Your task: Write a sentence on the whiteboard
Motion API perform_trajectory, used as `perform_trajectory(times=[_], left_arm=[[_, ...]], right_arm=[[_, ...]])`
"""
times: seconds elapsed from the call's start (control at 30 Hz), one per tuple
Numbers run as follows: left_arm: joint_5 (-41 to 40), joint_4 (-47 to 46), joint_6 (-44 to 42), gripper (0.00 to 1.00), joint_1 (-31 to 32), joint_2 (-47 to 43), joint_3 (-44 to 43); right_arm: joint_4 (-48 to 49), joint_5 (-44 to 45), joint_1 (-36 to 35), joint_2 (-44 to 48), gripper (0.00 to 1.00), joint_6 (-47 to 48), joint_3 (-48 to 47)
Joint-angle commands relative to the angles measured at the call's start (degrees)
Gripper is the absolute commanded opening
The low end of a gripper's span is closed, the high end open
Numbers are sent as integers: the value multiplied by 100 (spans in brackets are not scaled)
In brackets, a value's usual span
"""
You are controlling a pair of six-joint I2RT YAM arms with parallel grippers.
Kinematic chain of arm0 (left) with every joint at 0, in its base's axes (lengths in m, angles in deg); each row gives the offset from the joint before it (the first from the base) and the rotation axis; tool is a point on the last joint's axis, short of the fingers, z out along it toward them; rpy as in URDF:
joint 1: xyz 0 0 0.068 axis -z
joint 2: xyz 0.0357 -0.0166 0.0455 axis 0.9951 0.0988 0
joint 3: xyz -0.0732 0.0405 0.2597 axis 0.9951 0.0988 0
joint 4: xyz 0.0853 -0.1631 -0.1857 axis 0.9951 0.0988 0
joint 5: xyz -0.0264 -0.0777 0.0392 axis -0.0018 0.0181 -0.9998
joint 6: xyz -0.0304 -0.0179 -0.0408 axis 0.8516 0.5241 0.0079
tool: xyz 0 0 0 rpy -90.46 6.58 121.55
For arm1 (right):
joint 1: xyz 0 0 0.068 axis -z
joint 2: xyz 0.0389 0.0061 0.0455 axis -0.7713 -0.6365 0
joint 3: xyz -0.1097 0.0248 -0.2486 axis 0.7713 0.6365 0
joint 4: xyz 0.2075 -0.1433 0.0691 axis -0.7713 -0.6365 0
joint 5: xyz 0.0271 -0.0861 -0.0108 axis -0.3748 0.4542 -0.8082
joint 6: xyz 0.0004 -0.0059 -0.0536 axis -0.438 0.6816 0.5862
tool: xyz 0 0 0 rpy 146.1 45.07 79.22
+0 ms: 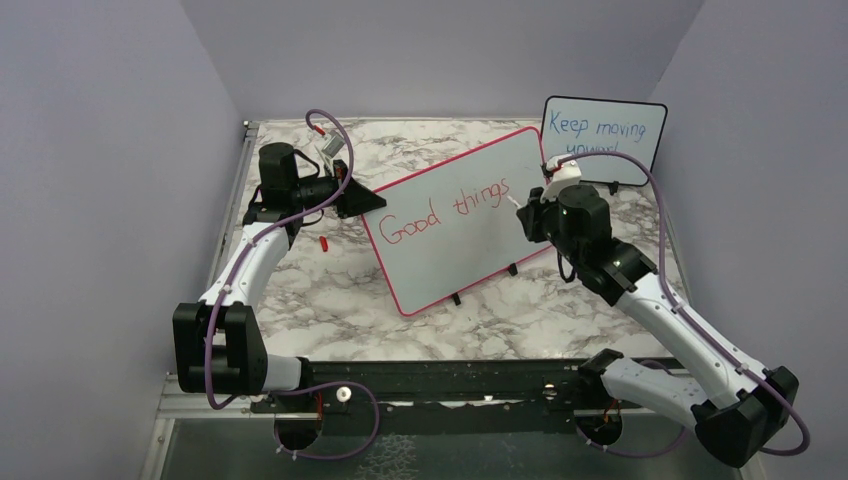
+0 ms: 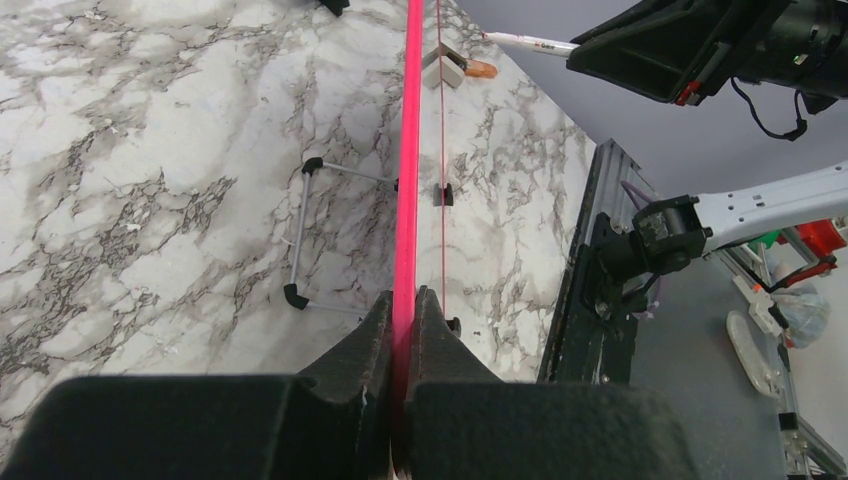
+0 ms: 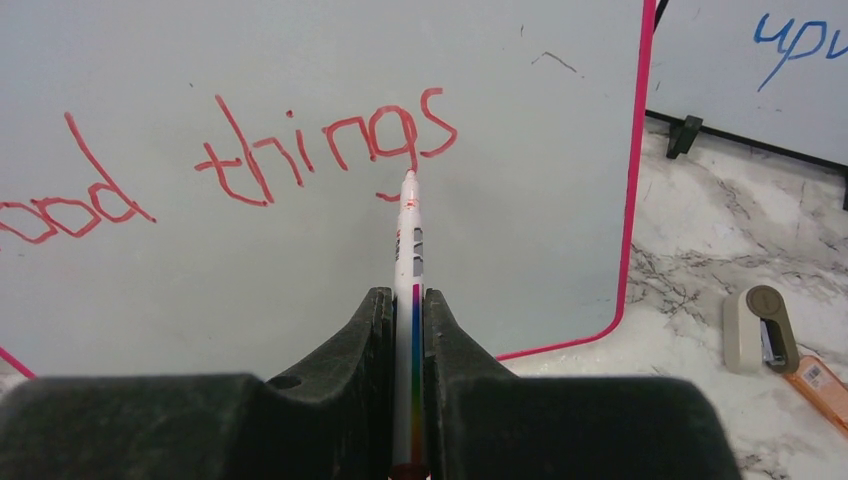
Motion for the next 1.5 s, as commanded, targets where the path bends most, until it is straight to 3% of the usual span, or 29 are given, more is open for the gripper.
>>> perform_trajectory(times=[0.0, 0.23, 0.43, 0.93, 1.17, 1.47], left_arm=[[-382, 384, -440, 0, 194, 112, 133], [-498, 397, -427, 0, 192, 99, 133], [-627, 396, -402, 0, 188, 98, 134], [-823, 338, -303, 0, 192, 4, 173], [-933, 240, -175, 0, 192, 26, 195], [-947, 225, -132, 0, 185, 15, 195]], right_arm=[[-233, -166, -114, 221, 1, -118, 159], [-174, 30, -514, 294, 1, -306, 309], [9, 1404, -1787, 260, 1, -561, 546], [359, 2967, -3761, -310, 1, -1057, 622], [603, 3274, -4340, -968, 1, -1211, 473], [746, 3555, -4530, -1601, 1, -1294, 60]])
